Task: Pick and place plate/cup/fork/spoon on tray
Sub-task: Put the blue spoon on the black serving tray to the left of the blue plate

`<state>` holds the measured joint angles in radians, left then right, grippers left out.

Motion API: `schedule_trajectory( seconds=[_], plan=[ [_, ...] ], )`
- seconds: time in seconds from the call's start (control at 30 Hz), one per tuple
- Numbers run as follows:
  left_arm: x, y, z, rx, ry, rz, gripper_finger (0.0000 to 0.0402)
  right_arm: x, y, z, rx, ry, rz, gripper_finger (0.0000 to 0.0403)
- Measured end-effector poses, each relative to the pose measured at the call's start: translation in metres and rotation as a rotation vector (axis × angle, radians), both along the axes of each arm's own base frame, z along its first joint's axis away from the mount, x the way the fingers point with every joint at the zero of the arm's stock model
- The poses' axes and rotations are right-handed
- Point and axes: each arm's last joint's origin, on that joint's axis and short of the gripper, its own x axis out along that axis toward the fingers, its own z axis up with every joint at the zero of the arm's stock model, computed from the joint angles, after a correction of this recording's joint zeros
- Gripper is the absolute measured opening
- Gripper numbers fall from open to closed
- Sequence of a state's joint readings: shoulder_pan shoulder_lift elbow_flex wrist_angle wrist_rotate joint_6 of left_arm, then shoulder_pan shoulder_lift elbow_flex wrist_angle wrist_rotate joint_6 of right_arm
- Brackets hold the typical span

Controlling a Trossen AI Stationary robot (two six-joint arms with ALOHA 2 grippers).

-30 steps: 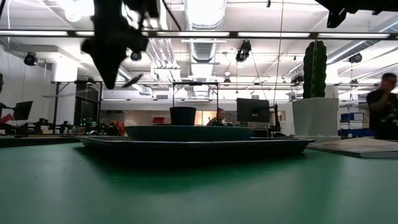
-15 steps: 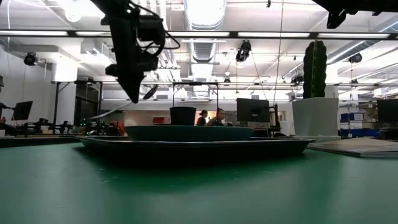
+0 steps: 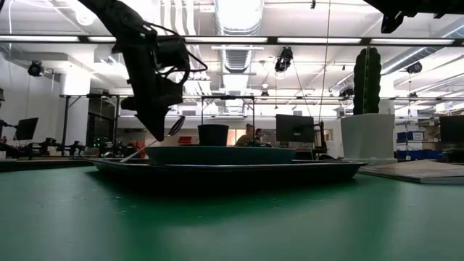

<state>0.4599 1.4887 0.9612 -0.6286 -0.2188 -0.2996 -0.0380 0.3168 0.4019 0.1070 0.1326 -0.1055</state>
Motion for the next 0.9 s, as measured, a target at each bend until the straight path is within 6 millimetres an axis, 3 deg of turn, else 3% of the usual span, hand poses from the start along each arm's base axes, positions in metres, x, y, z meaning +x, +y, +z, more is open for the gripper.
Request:
schedule_trajectory(
  seconds=[0.47, 0.9],
  plan=[
    [-0.008, -0.004, -0.021, -0.014, 0.017, 0.001, 0.0027, 0.000, 0.000, 0.000, -0.001, -0.001, -0.001, 0.0009],
    [-0.003, -0.005, -0.019, 0.009, -0.015, -0.025, 0.0036, 0.000, 0.000, 0.000, 0.000, 0.000, 0.000, 0.0009]
  ],
)
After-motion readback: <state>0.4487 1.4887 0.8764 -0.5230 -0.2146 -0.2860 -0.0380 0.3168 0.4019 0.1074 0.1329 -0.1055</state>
